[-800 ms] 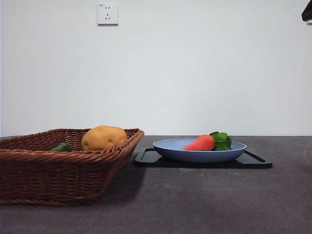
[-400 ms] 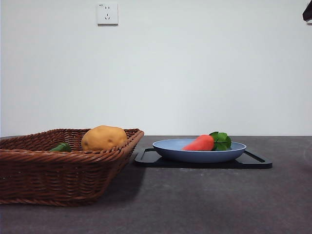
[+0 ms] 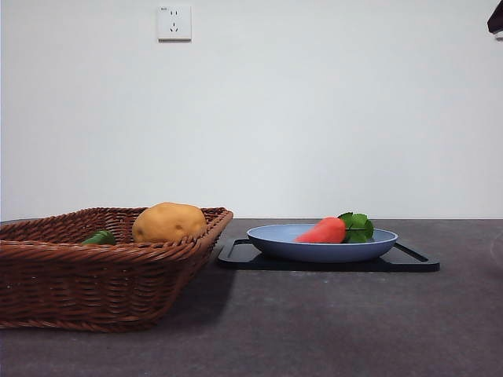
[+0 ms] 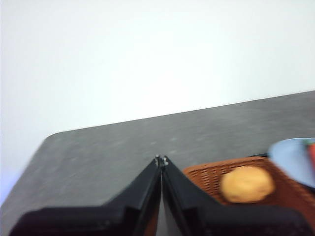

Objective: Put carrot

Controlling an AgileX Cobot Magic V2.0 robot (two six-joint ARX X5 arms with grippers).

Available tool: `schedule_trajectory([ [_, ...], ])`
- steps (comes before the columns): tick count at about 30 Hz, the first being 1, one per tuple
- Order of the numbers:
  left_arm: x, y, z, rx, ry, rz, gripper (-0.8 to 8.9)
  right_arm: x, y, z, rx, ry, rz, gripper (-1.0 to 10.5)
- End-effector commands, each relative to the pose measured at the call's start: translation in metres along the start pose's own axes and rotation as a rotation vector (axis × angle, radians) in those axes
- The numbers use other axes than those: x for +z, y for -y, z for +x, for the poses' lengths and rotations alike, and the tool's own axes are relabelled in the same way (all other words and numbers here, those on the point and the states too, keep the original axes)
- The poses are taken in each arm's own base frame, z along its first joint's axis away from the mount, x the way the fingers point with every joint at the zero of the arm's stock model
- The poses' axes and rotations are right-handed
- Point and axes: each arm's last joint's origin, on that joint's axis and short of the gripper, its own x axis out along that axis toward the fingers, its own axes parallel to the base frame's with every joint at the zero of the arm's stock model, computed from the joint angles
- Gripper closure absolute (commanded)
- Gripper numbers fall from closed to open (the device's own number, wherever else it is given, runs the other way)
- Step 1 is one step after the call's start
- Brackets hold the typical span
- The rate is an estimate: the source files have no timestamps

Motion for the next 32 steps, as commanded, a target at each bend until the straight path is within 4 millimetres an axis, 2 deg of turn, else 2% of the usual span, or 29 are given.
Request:
schedule_trajectory([
  [1,-0.017,-0.002,0.005,0.059,0.019,0.012,8.05,0.003,-0.001,-0.001,0.004,0.016,0.017,9.4],
  [10,-0.082,-0.003,0.026,0.089,-0.054,-0.029,8.05,0.003,-0.001,-0.001,0.004,0.016,0.017,9.4],
  [16,-0.111,-0.001,0.034,0.088,-0.118,-0.094,8.05,0.003,-0.001,-0.001,0.004,0.016,0.017,9.4],
  [21,-0.126,0.0,0.037,0.089,-0.162,-0.135,8.05,0.003,-0.001,-0.001,0.004,0.016,0.017,9.4],
  [32,-0.126,0.0,0.037,0.09,-0.153,-0.158,8.05,0.003,-0.001,-0.001,0.004,0.016,0.017,9.4],
])
